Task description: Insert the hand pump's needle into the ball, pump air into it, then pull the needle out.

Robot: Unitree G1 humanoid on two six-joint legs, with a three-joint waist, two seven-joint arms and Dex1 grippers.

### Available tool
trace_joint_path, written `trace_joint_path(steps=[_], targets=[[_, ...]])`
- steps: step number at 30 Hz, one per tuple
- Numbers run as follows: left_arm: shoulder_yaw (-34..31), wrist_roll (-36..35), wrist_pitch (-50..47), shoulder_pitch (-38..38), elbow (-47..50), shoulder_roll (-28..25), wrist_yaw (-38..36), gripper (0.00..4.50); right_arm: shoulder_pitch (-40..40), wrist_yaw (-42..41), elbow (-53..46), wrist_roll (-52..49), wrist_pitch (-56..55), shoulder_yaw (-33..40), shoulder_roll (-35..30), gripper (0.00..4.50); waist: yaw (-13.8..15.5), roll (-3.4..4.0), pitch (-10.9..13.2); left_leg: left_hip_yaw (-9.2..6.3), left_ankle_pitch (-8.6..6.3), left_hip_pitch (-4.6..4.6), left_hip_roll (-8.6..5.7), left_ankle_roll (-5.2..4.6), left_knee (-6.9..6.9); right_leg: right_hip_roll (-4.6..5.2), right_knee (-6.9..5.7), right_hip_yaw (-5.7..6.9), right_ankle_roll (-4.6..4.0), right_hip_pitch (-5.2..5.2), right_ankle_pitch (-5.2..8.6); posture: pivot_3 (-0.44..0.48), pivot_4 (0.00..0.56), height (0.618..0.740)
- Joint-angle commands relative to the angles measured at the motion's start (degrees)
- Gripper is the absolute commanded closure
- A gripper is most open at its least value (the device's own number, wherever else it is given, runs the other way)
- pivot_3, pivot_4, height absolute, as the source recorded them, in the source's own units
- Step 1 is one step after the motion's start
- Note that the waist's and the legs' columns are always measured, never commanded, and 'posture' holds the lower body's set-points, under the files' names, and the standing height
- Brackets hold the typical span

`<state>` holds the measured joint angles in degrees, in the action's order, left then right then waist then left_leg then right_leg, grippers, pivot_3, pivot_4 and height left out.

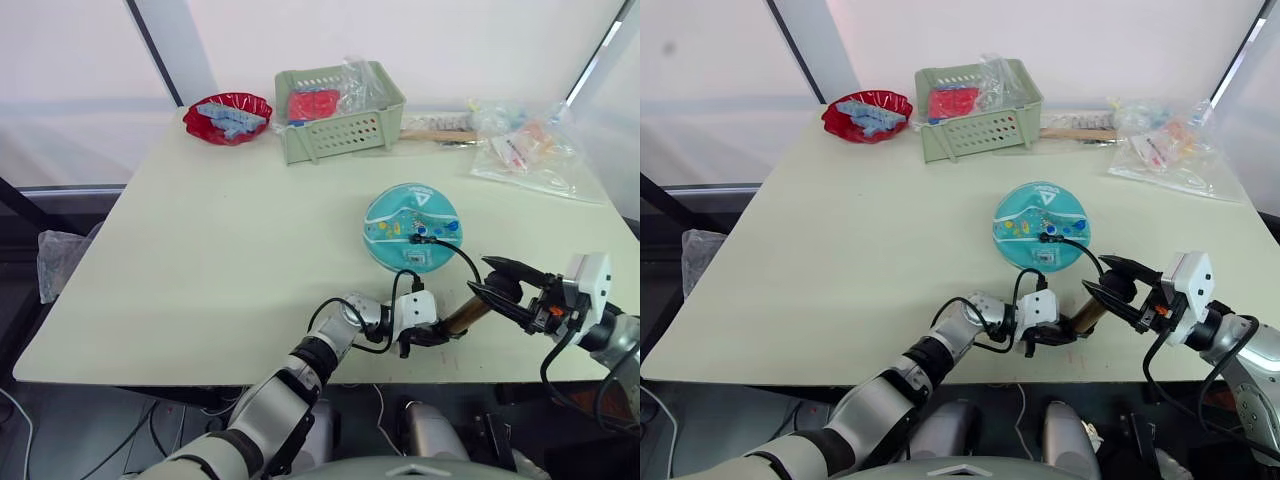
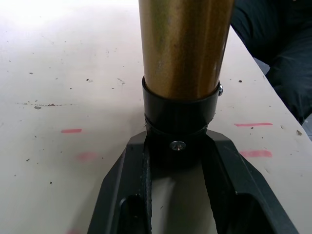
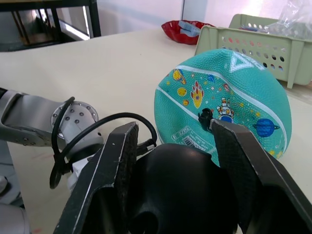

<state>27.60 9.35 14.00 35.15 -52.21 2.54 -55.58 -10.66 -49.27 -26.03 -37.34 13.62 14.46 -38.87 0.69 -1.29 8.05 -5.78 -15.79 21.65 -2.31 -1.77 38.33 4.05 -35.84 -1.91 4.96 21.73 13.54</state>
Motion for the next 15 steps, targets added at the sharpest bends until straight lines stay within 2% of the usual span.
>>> trace_joint_path(steps=[1, 5, 15], targets=[[0.99, 2.68, -3.23, -1.33, -4.9, -1.43, 0.73, 3.54, 2.22, 0.51, -3.34, -6.34, 3.81, 4.36, -1.82, 2.6, 0.05, 0.2, 0.13, 0.0, 0.0, 0.02, 0.0, 0.0, 0.0, 0.0, 0.0, 0.0, 0.0, 0.01, 0.0, 0.0, 0.15, 0.737], [0.84, 2.62, -2.13, -1.57, -4.54, -1.58, 0.77, 3.54, 5.48, 1.4, -5.42, -14.41, 9.23, 9.82, -5.26, 2.6, 0.17, 0.52, 0.41, 0.0, 0.01, 0.13, -0.15, -0.01, 0.01, 0.1, 0.0, 0.0, -0.2, 0.07, -0.12, 0.0, 0.15, 0.737], [1.13, 2.56, -1.51, -2.42, -3.59, -2.15, 0.31, 3.54, 14.59, 3.18, -4.36, -31.55, 20.56, 22.14, -16.08, 2.6, 0.13, 0.54, 0.67, -0.05, 0.01, 0.24, -0.23, -0.02, 0.0, 0.18, 0.02, 0.04, -0.21, 0.14, -0.12, 0.0, 0.15, 0.737]])
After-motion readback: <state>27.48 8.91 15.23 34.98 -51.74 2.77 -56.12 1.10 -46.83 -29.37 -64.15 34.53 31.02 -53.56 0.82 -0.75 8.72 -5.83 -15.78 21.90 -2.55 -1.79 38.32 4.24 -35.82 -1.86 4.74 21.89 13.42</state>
